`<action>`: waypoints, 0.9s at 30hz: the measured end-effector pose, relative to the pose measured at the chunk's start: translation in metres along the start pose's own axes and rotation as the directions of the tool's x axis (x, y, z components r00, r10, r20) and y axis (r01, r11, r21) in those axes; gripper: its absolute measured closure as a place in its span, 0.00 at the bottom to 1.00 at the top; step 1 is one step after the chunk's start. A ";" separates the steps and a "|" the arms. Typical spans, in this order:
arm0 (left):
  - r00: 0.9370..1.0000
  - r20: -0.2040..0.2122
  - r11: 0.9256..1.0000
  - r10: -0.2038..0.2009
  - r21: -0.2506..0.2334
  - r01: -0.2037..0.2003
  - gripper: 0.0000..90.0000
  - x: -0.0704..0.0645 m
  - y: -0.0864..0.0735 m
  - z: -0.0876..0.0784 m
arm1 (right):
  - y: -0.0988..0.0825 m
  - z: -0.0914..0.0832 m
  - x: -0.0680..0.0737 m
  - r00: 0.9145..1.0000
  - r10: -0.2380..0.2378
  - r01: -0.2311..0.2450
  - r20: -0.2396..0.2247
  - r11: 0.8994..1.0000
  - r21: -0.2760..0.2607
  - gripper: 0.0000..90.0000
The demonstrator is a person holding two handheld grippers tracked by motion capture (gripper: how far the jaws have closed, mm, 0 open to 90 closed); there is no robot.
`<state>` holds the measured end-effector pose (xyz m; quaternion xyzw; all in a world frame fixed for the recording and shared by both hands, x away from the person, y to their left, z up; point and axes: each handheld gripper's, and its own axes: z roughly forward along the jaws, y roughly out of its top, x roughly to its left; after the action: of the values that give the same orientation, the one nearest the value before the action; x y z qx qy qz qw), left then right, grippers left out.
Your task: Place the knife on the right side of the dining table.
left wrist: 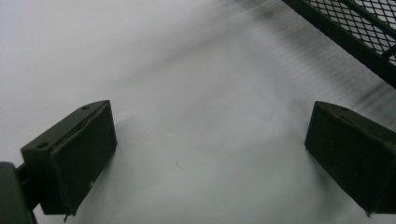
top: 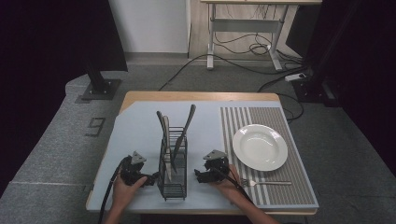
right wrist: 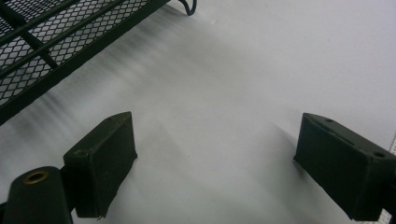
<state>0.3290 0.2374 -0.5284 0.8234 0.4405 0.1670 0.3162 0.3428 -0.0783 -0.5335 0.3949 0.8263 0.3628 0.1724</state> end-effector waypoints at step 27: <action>1.000 0.001 1.000 -0.003 -0.001 0.003 0.02 0.000 0.000 0.000 | 0.025 -0.044 -0.022 0.991 0.111 -0.121 -0.068 0.979 -0.166 0.22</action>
<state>0.3291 0.2375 -0.5284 0.8228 0.4415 0.1661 0.3170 0.3445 -0.1053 -0.4855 0.4157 0.7726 0.4527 0.1596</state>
